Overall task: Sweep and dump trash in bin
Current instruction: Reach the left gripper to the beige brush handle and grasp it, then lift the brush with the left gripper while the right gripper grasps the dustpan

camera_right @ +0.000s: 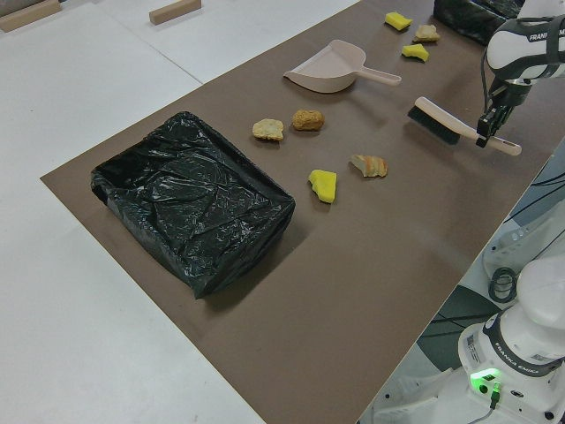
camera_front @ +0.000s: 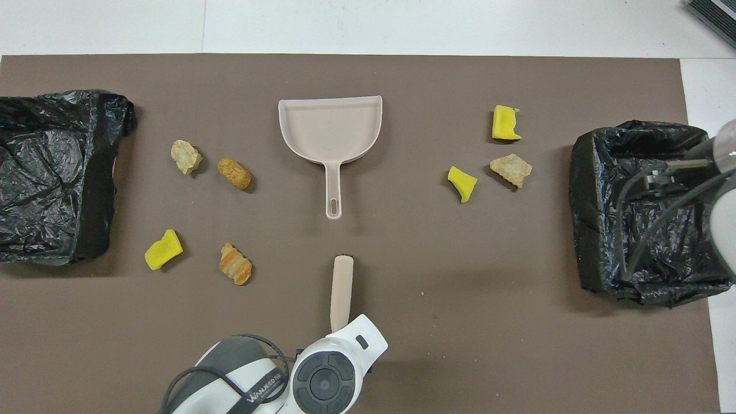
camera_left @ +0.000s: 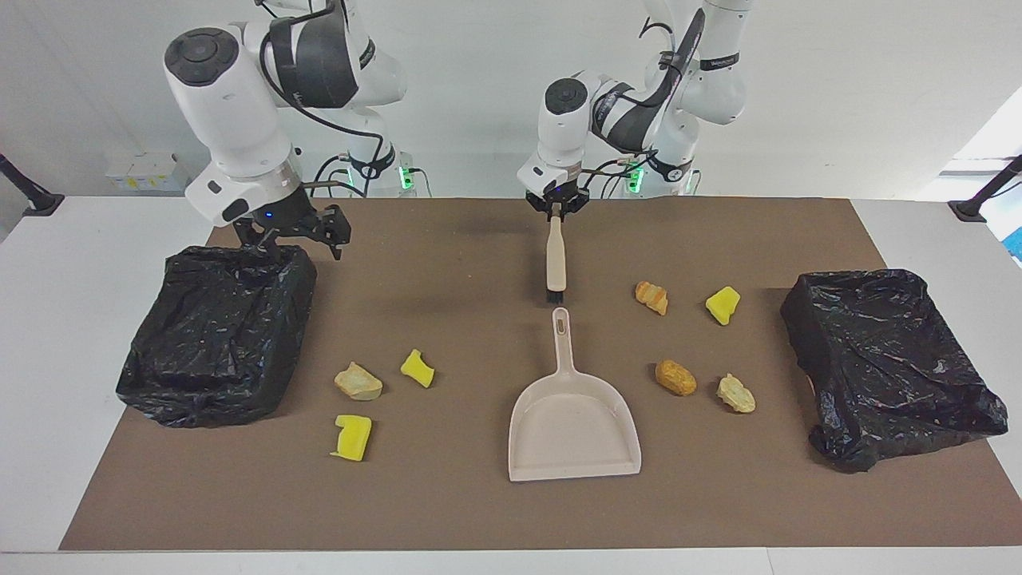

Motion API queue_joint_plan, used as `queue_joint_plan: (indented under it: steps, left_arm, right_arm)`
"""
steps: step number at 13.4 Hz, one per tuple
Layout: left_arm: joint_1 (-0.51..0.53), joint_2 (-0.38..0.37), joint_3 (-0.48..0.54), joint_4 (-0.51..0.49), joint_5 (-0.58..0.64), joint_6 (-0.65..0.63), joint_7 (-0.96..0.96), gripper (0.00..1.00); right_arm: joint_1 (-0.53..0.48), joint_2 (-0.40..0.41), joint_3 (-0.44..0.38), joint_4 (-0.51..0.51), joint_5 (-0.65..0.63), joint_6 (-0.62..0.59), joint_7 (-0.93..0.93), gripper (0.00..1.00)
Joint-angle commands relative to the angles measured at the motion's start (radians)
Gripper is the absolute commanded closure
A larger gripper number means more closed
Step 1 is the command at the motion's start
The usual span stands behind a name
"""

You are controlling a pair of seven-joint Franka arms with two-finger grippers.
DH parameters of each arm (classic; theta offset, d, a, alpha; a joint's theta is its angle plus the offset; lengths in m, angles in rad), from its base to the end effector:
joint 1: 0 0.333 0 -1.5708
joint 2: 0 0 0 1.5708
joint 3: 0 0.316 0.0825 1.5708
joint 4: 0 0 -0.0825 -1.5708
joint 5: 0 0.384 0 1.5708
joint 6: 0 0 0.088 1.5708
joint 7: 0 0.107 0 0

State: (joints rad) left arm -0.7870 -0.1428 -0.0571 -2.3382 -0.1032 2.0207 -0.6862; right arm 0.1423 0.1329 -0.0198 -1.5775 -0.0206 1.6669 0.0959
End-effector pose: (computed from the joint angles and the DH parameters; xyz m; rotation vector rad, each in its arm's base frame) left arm 0.3042 -0.3513 0.3793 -3.0622 0.1587 0.2795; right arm 0.5943 0.0718 0.5529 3.1129 0.0454 -0.0634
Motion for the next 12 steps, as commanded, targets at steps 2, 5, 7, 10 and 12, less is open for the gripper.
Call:
queue_joint_plan:
  steps: [2,5,7,10,12]
  left_arm:
    - [0.101,-0.130,-0.003,-0.009,0.017,-0.244,-0.006,1.00]
    - [0.213,-0.153,-0.004,-0.010,0.097,-0.281,-0.006,1.00]
    - [0.296,-0.143,-0.006,-0.010,0.122,-0.275,-0.006,1.00]
    - [0.391,-0.139,-0.006,-0.023,0.146,-0.273,-0.021,1.00]
    - [0.468,-0.138,-0.006,-0.026,0.166,-0.272,-0.068,1.00]
  right_arm:
    - [0.069,0.049,0.001,-0.018,0.050,0.104,0.117,0.00]
    - [0.150,0.111,0.001,-0.018,0.092,0.232,0.220,0.00]
    - [0.210,0.172,0.001,-0.012,0.090,0.308,0.272,0.00]
    - [0.292,0.292,0.001,0.025,0.079,0.456,0.386,0.00]
    - [0.368,0.379,-0.003,0.071,0.071,0.546,0.476,0.00]
